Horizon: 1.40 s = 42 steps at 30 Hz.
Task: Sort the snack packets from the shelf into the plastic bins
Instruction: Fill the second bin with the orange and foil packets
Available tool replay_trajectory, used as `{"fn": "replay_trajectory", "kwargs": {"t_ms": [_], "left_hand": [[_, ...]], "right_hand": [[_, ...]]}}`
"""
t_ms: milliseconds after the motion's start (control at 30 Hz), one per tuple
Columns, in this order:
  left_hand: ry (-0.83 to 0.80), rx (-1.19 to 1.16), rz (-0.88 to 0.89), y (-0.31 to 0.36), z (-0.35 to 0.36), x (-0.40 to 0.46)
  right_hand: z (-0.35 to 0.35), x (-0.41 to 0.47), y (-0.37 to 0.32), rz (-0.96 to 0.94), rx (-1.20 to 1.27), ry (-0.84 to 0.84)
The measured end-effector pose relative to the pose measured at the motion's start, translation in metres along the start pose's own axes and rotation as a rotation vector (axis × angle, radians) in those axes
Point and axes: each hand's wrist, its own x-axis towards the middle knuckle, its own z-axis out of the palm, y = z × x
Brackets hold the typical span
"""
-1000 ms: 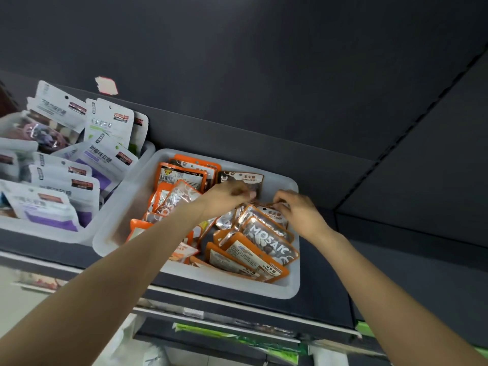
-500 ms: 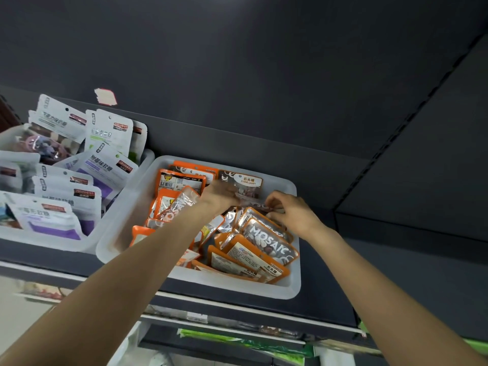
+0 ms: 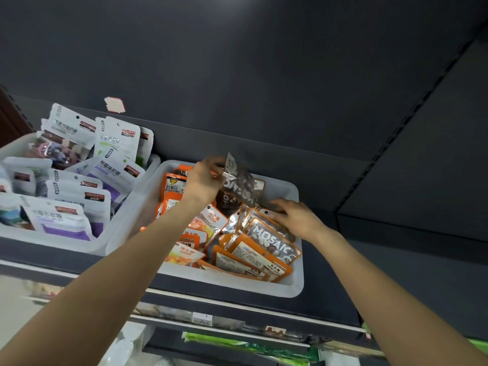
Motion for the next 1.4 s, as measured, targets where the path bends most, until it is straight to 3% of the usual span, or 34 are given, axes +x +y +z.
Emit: {"fn": "replay_trajectory", "kwargs": {"t_ms": [333, 600, 733, 933, 1167, 1400], "left_hand": [[0.046, 0.344, 0.158, 0.0, -0.001, 0.003], [0.16, 0.437, 0.188, -0.001, -0.002, 0.012], [0.095, 0.479, 0.208, -0.007, 0.001, 0.015], [-0.159, 0.476, 0.203, -0.013, 0.026, 0.018], [-0.121, 0.575, 0.06, -0.033, 0.033, 0.025], [-0.071, 0.497, 0.011, -0.033, 0.043, 0.035]], "right_hand": [[-0.001, 0.0, -0.003, -0.019, -0.053, -0.034], [-0.001, 0.001, -0.004, -0.01, -0.035, -0.037], [-0.002, 0.002, -0.006, -0.001, -0.028, -0.035], [-0.002, 0.003, -0.005, -0.006, -0.015, -0.037], [-0.002, 0.003, -0.004, -0.005, -0.025, -0.016], [0.001, 0.004, -0.004, 0.001, -0.071, 0.062]]}}
